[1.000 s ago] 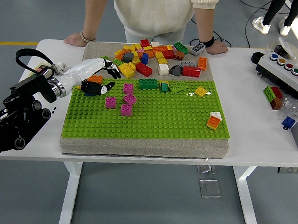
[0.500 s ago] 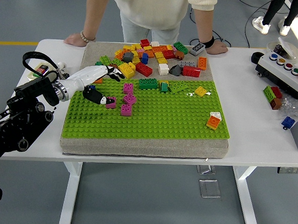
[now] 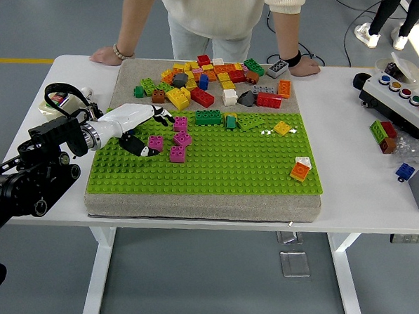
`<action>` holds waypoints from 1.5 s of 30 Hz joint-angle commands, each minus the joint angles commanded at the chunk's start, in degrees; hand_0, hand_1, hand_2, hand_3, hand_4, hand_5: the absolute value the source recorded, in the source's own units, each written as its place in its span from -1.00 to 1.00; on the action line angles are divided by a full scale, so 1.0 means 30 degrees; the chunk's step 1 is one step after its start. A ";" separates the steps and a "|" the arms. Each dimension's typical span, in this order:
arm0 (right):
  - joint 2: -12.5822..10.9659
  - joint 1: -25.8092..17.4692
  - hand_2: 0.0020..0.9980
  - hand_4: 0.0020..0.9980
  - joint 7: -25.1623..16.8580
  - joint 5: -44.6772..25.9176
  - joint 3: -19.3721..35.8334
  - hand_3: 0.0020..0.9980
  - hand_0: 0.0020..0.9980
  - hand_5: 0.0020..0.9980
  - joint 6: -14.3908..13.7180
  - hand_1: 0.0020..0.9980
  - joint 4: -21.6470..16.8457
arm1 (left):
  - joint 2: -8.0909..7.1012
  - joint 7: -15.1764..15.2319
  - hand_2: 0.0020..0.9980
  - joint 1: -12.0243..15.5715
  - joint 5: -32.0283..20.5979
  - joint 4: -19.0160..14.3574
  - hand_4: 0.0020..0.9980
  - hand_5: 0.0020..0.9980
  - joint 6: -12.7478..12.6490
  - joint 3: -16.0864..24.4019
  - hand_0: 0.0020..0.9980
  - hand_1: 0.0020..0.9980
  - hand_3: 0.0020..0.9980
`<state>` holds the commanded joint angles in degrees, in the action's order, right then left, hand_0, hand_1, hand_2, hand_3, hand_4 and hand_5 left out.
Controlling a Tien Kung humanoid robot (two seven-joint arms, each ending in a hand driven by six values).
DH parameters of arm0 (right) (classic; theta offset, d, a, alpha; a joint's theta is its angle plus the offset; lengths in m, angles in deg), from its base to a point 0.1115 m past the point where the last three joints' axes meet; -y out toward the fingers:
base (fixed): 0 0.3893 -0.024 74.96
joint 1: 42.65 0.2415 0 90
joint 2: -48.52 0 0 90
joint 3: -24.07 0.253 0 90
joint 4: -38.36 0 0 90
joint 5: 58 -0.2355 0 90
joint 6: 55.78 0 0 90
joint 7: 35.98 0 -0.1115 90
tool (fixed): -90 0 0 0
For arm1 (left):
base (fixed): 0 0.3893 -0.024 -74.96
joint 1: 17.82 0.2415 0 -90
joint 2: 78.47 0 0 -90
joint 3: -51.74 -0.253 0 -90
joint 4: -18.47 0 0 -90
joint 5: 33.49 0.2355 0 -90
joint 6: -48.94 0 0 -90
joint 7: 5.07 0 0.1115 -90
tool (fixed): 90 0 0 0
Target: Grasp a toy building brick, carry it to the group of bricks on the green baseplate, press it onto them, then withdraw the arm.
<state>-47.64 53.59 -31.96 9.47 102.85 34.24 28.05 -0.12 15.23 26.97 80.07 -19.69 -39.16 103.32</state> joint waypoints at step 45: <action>-0.0026 0.0049 0.45 0.82 -0.0044 -0.0128 -0.0064 0.31 0.50 -0.03 -0.0067 0.36 0.0000 | 0.0804 -0.0688 0.23 -0.1666 -0.0667 0.3183 0.53 -0.99 0.0263 -0.1718 0.52 0.44 0.19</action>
<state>-47.72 53.73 -32.09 9.09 102.65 34.04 28.05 2.29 13.16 21.97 78.07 -10.14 -38.37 98.17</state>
